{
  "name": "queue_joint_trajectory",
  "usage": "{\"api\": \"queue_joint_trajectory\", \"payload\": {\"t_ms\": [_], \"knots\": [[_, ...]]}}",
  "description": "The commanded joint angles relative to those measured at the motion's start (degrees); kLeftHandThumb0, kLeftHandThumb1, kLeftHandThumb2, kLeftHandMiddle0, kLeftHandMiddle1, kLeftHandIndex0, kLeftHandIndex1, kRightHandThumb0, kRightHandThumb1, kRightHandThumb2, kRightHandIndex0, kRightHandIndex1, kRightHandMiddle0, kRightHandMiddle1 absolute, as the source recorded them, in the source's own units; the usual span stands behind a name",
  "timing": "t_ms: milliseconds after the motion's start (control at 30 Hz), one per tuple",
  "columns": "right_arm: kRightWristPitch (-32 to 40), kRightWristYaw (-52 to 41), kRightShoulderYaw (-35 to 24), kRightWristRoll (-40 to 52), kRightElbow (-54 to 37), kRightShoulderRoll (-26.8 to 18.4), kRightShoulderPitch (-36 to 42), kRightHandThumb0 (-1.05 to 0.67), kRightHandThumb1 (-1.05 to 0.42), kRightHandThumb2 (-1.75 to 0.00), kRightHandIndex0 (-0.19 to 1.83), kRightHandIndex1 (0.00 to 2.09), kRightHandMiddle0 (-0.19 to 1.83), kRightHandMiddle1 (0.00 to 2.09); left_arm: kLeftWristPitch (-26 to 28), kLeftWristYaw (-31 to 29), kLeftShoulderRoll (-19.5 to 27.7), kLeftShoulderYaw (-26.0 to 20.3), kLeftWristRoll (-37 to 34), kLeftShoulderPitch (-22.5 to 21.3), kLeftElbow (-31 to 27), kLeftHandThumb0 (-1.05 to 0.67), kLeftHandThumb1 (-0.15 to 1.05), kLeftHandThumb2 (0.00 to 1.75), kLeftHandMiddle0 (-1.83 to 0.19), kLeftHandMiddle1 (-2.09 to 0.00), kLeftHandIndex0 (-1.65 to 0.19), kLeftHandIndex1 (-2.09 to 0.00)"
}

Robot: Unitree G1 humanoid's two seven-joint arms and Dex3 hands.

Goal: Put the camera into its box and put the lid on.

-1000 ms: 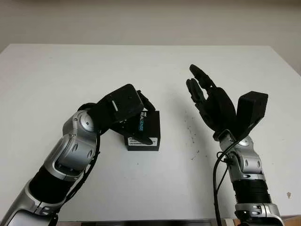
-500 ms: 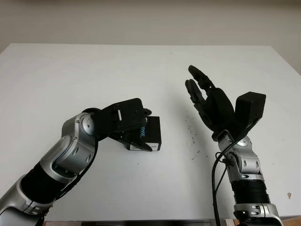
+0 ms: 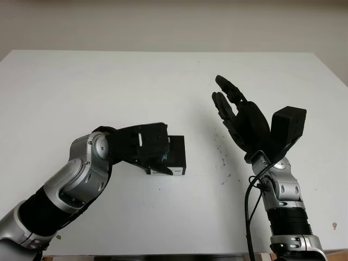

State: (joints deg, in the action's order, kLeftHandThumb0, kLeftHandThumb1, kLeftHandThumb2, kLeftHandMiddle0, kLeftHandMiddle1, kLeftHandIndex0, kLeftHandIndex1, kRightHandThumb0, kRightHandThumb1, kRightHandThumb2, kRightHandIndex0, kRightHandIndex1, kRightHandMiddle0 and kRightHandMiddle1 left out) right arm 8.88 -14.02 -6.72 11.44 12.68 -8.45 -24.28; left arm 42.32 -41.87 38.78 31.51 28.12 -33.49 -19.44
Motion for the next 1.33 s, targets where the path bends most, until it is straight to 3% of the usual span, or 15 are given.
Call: {"api": "queue_joint_trajectory", "payload": {"t_ms": [0, 167, 267, 400, 567, 733, 867, 967, 1100, 1300], "knots": [[-0.94, -0.35, 0.12, -0.06, -0.12, -0.10, 0.41, -0.70, -1.05, -0.37, 0.07, 0.05, -0.05, 0.36, -2.65, 1.34, 1.28, 0.09, 2.70, 0.88, -0.80, -0.89, 1.05, 0.51, 0.19, 0.00, 0.19, 0.00], [-1.03, -0.09, 0.14, 0.09, -1.60, 0.29, 0.86, -0.72, -1.05, -0.36, 0.08, 0.06, -0.04, 0.38, -2.65, 4.44, -0.14, -9.76, 1.51, 2.73, -2.39, -0.85, 1.05, 0.68, 0.19, 0.00, 0.19, 0.00], [-0.52, 0.07, 0.22, 0.31, -3.37, 0.27, 1.34, -0.76, -1.05, -0.34, 0.07, 0.05, -0.05, 0.39, -4.69, 10.89, -4.28, -21.59, -4.11, 6.44, -3.44, -0.83, 1.05, 0.65, 0.19, 0.00, 0.19, 0.00], [-1.15, -0.68, 0.78, 0.08, -5.42, -0.23, 1.97, -0.77, -1.05, -0.34, 0.02, 0.03, -0.11, 0.36, -12.72, 21.54, -11.14, -33.20, -11.18, 10.76, -3.11, -0.80, 1.05, 0.64, 0.19, 0.00, 0.19, 0.00], [-2.86, -2.16, 2.65, -1.22, -7.51, -0.65, 2.81, -0.73, -1.05, -0.52, -0.17, 0.00, -0.19, 0.08, -22.78, 31.69, -19.21, -41.91, -19.52, 15.10, 0.60, -0.82, 1.05, 0.67, 0.19, 0.00, 0.19, 0.00], [-2.57, -0.59, 3.32, -2.04, -8.00, 0.54, 3.02, -0.70, -1.05, -0.63, -0.19, 0.00, -0.19, 0.00, -32.25, 34.16, -24.45, -44.93, -27.28, 19.92, 5.97, -0.81, 1.05, 0.64, 0.19, 0.00, 0.19, 0.00], [-2.57, 0.93, 3.74, -1.72, -7.67, 2.22, 3.85, -0.71, -1.05, -0.65, -0.19, 0.00, -0.19, 0.00, -44.37, 35.36, -29.08, -44.59, -30.86, 22.96, 14.71, -0.80, 1.05, 0.65, 0.19, 0.00, 0.19, 0.00], [-2.70, 1.43, 3.81, -1.51, -7.17, 3.15, 4.30, -0.73, -1.05, -0.66, -0.19, 0.00, -0.19, 0.00, -50.13, 36.65, -31.23, -43.84, -31.29, 23.79, 19.07, -0.80, 1.05, 0.66, 0.19, 0.00, 0.19, 0.00], [-2.27, 2.62, 4.00, -1.79, -6.64, 4.19, 4.56, -0.75, -1.05, -0.66, -0.19, 0.00, -0.19, 0.00, -53.35, 37.09, -33.00, -43.12, -32.54, 24.31, 21.97, -0.81, 1.05, 0.69, 0.19, 0.00, 0.19, 0.00], [-3.08, 2.81, 4.12, -1.82, -6.30, 4.67, 5.11, -0.74, -1.05, -0.67, -0.19, 0.00, -0.19, 0.00, -53.92, 36.01, -32.28, -42.46, -33.10, 25.38, 21.93, -0.80, 1.05, 0.70, 0.19, 0.00, 0.19, 0.00]]}}
